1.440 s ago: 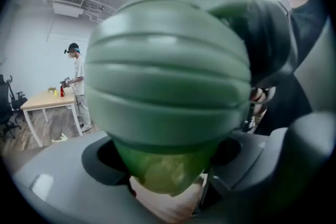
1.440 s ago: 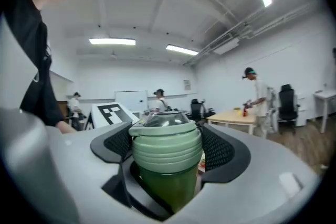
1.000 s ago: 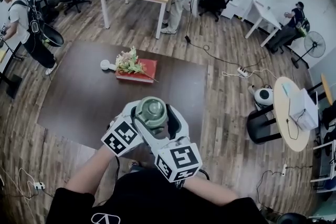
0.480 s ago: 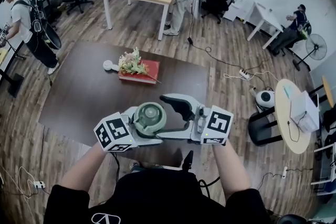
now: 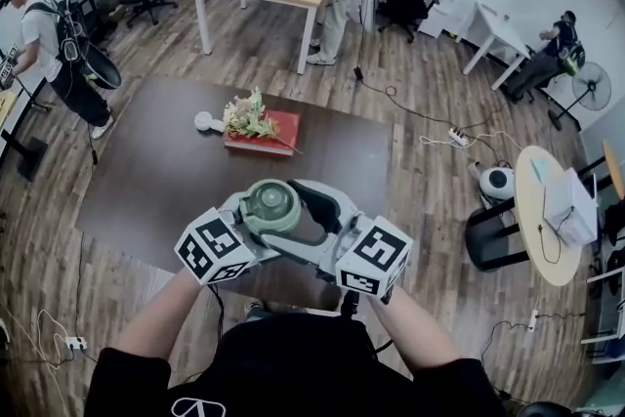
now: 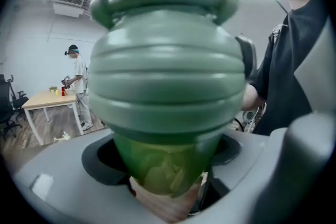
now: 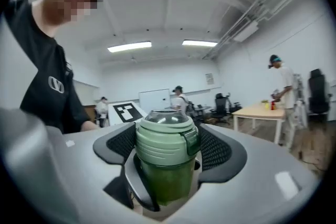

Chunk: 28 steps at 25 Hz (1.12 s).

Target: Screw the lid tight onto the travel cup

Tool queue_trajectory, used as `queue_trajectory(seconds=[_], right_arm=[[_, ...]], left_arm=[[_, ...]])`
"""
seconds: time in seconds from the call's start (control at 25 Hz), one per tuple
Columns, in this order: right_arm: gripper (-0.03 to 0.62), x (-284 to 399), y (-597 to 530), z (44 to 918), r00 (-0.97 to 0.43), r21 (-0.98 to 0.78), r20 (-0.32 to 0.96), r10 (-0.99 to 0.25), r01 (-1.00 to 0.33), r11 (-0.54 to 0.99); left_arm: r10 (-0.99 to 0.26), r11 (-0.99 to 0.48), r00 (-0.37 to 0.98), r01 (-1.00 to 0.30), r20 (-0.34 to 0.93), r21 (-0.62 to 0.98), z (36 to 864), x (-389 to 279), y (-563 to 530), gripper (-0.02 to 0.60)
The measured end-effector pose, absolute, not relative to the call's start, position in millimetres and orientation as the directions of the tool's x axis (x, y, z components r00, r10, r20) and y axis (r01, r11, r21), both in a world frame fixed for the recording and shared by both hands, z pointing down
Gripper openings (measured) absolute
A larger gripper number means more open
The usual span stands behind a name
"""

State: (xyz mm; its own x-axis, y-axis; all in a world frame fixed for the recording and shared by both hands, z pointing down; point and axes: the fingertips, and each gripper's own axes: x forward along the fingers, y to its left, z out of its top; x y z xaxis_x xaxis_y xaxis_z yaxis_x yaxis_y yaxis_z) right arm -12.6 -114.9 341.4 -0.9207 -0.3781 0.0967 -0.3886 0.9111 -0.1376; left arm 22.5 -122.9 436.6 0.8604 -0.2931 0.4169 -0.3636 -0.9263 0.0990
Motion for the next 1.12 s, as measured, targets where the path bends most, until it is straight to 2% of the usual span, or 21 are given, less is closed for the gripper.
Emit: queue_trajectory(seconds=[0.08,0.16,0.24,0.4,0.48,0.56,0.6,0.64,0.76,0.88,1.0,1.12], right_arm=[[0.388,-15,-119,348,-0.825,-0.135,0.147,-0.546,-0.564,0.815],[0.388,-15,-120,353,-0.752,-0.130,0.180,-0.635,-0.658,0.742],[0.388,-15,-122,354,-0.733,-0.130,0.176,-0.657,-0.679,0.722],[0.390,-6,-123,349,-0.784,-0.211,0.115,-0.611,-0.620,0.756],[0.390,11,-123,347,-0.790,-0.260,0.077,-0.608,-0.604,0.753],[0.382,41,-128,360,-0.759,-0.280,0.096,-0.644,-0.641,0.714],[0.286,61,-133,371,-0.723,-0.275,0.122,-0.680,-0.683,0.677],[0.024,84,-137,383,-0.667,-0.251,0.149,-0.730,-0.740,0.624],[0.006,150,-147,422,-0.454,-0.119,0.200,-0.868,-0.891,0.438],[0.006,193,-144,449,-0.312,-0.024,0.163,-0.936,-0.950,0.312],[0.006,211,-141,459,-0.225,0.056,0.120,-0.967,-0.971,0.233],[0.006,209,-142,460,-0.214,0.059,0.101,-0.972,-0.974,0.220]], left_arm=[[-0.322,-0.914,0.845,-0.395,0.427,0.091,442,20,-129,0.408],[-0.336,-0.909,0.837,-0.409,0.432,0.084,445,20,-131,0.408],[-0.339,-0.907,0.838,-0.411,0.428,0.087,446,20,-132,0.408],[-0.352,-0.900,0.848,-0.422,0.397,0.105,446,20,-138,0.411],[-0.394,-0.885,0.838,-0.457,0.379,0.091,447,12,-143,0.411],[-0.448,-0.863,0.812,-0.502,0.375,0.058,450,-1,-149,0.413],[-0.476,-0.849,0.795,-0.527,0.376,0.041,453,-10,-151,0.413],[-0.507,-0.831,0.775,-0.555,0.377,0.022,457,-20,-153,0.413],[-0.611,-0.759,0.696,-0.650,0.377,-0.029,474,-53,-155,0.413],[-0.716,-0.666,0.613,-0.743,0.334,-0.063,488,-84,-150,0.413],[-0.806,-0.575,0.545,-0.813,0.231,-0.092,483,-104,-146,0.413],[-0.851,-0.517,0.499,-0.850,0.164,-0.099,476,-115,-149,0.413]])
